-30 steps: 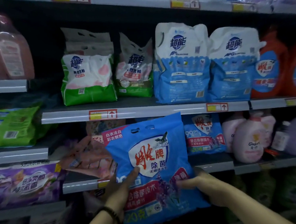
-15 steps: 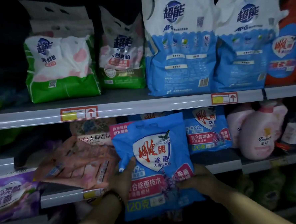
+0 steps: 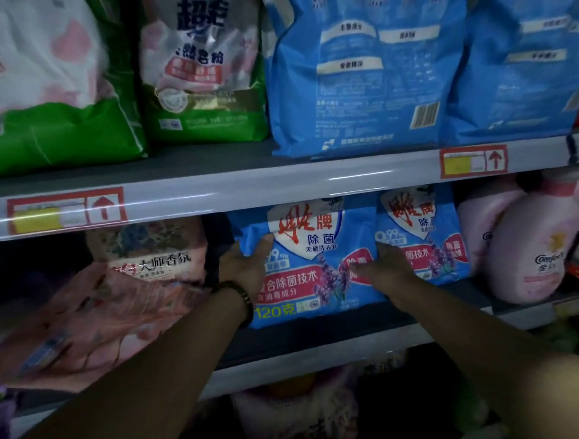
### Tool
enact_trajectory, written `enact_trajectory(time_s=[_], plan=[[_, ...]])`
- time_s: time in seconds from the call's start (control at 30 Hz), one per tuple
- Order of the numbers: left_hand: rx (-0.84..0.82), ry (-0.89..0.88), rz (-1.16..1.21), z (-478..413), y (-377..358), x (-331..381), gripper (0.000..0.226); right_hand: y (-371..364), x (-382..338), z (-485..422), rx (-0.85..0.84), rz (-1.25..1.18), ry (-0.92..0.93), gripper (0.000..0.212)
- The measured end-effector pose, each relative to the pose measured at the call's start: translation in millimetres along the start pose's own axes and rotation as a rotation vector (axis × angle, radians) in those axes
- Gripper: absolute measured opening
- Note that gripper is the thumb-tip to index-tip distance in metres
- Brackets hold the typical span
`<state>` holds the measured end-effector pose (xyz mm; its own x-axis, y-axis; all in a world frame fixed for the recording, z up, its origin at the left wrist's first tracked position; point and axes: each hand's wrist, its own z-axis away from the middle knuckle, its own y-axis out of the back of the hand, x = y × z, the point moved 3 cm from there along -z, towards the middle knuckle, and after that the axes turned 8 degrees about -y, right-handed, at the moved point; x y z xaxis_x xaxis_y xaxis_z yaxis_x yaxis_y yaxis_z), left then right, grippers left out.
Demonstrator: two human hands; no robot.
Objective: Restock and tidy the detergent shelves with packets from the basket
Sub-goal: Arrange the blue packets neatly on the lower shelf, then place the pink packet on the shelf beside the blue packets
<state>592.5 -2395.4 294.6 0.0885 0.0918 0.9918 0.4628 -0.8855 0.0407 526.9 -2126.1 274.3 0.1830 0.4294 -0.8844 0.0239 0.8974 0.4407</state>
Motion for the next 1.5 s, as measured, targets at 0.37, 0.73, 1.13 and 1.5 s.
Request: enact_trajectory(time_s=[0.37,0.73,1.13,1.5], plan=[[-0.014,0.067,-0.338,11.3,-3.4,-27.0,0.067,-35.1,32.0,37.8,0.166,0.278,-0.004,0.105],[0.072,-0.311,-0.298,104.0,83.1,-34.2,0.018,-114.6,-14.7,143.4,0.097,0.45,0.419,0.067],[0.474,-0.203,-0.124,167.2,224.6,-85.2,0.036,-268.4,-57.4,235.2,-0.23,0.753,0.692,0.084],[0.398,0.029,0.499,137.7,241.0,-117.8,0.034,-340.7,-65.1,222.6,-0.236,0.942,0.699,0.095]])
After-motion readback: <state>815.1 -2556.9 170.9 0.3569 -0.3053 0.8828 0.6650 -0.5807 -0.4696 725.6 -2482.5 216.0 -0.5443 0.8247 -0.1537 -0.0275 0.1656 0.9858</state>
